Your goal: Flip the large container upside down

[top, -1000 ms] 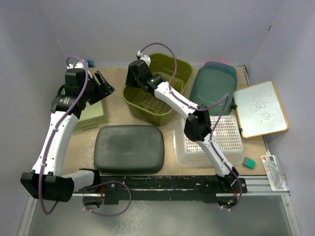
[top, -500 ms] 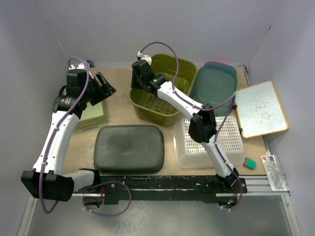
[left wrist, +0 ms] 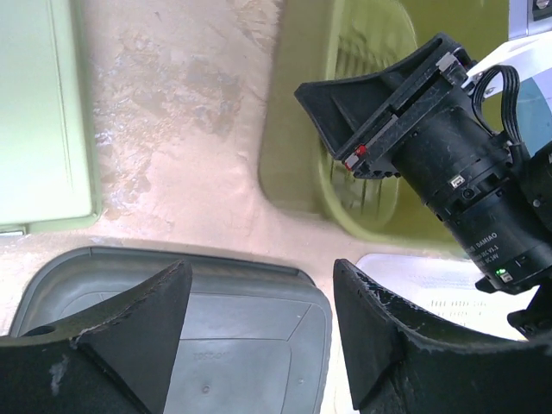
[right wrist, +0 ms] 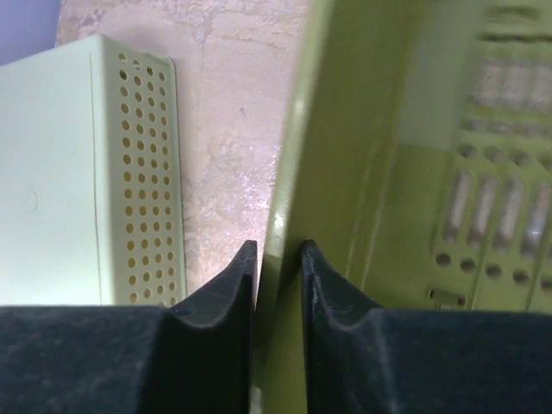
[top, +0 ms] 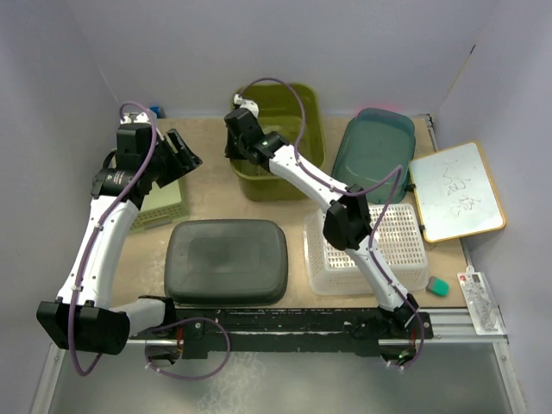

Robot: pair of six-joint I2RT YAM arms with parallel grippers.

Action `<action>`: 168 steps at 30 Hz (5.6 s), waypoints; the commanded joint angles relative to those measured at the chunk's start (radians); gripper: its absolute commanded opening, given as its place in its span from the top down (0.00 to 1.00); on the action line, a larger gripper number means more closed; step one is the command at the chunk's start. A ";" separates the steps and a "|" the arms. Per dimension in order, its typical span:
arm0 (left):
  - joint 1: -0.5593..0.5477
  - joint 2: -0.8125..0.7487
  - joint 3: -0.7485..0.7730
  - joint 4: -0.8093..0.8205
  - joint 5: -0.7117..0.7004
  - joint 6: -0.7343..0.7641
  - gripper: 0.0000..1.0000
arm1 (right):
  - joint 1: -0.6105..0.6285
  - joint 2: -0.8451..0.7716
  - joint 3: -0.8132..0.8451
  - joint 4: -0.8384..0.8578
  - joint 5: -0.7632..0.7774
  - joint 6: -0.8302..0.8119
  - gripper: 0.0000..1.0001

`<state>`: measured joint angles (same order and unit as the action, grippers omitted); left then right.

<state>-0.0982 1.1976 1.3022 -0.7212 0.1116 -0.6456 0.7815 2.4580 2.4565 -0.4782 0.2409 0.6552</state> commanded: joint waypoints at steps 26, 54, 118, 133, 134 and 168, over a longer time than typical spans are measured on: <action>0.023 -0.041 0.229 -0.155 -0.169 0.075 0.36 | 0.143 -0.233 -0.269 0.025 -0.049 -0.557 0.44; 0.026 -0.015 0.524 -0.194 -0.031 0.001 0.36 | 0.029 -0.371 -0.147 0.397 -0.377 0.095 1.00; 0.026 -0.055 0.258 -0.033 0.056 -0.052 0.34 | -0.473 -0.648 -1.132 0.522 -0.578 0.410 0.08; 0.026 -0.093 0.197 -0.058 -0.019 0.010 0.28 | -0.469 -0.883 -0.948 0.126 -0.240 -0.084 0.00; 0.026 -0.104 0.183 -0.059 -0.032 0.021 0.28 | -0.469 -0.927 -0.975 0.144 -0.252 -0.146 0.00; 0.026 -0.537 -0.311 0.247 -0.221 0.072 0.26 | -0.459 -1.866 -1.913 0.486 -0.082 -0.437 0.00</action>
<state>-0.0788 0.6689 0.9901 -0.5480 -0.0963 -0.5655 0.3206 0.5983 0.5278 -0.0208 0.0998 0.2420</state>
